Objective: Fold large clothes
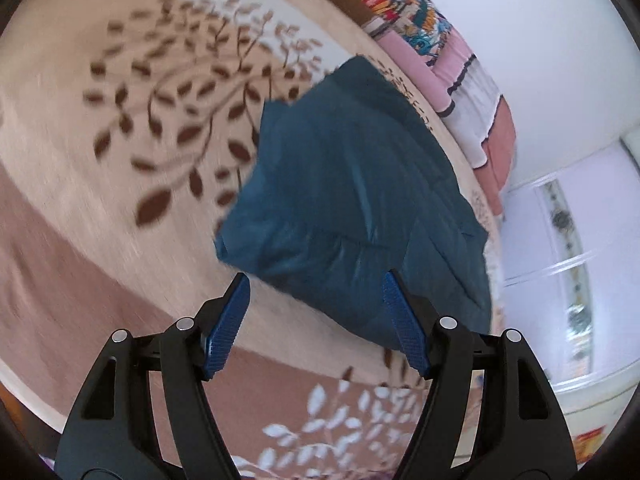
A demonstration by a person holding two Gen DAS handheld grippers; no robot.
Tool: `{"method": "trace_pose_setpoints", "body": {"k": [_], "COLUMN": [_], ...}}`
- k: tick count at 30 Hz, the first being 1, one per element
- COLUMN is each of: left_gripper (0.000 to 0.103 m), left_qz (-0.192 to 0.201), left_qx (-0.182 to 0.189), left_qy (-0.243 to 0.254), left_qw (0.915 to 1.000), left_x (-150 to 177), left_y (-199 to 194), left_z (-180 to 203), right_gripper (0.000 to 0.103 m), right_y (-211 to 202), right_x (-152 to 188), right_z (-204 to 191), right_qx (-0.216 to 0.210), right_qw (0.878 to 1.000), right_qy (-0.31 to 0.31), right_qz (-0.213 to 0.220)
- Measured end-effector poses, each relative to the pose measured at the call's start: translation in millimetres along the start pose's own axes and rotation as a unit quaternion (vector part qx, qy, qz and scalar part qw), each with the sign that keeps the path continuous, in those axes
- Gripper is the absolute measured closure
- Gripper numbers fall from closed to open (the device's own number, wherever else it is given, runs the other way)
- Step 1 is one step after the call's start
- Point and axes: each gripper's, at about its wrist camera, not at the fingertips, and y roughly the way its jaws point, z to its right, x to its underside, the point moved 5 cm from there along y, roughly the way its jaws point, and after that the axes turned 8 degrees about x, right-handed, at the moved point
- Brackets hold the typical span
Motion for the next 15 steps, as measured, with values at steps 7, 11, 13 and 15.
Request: {"method": "trace_pose_setpoints", "body": {"k": [7, 11, 13, 15], "left_gripper": [0.033, 0.03, 0.028, 0.026], "left_qz": [-0.009, -0.006, -0.004, 0.0], "left_qx": [0.015, 0.005, 0.01, 0.019], "left_qy": [-0.034, -0.053, -0.065, -0.077], "left_qw": [0.9993, 0.9986, 0.9978, 0.9969], "left_x": [4, 1, -1, -5], "left_y": [30, 43, 48, 52], "left_z": [3, -8, -12, -13], "right_gripper": [0.019, 0.018, 0.018, 0.018], "right_y": [27, 46, 55, 62], "right_x": [28, 23, 18, 12], "right_z": [-9, -17, -16, -16], "right_qx": [-0.042, -0.049, -0.05, -0.053], "right_qw": [0.997, 0.996, 0.996, 0.994], "right_qy": [0.034, 0.049, 0.059, 0.077], "right_qz": [-0.048, -0.054, -0.053, -0.051]}}
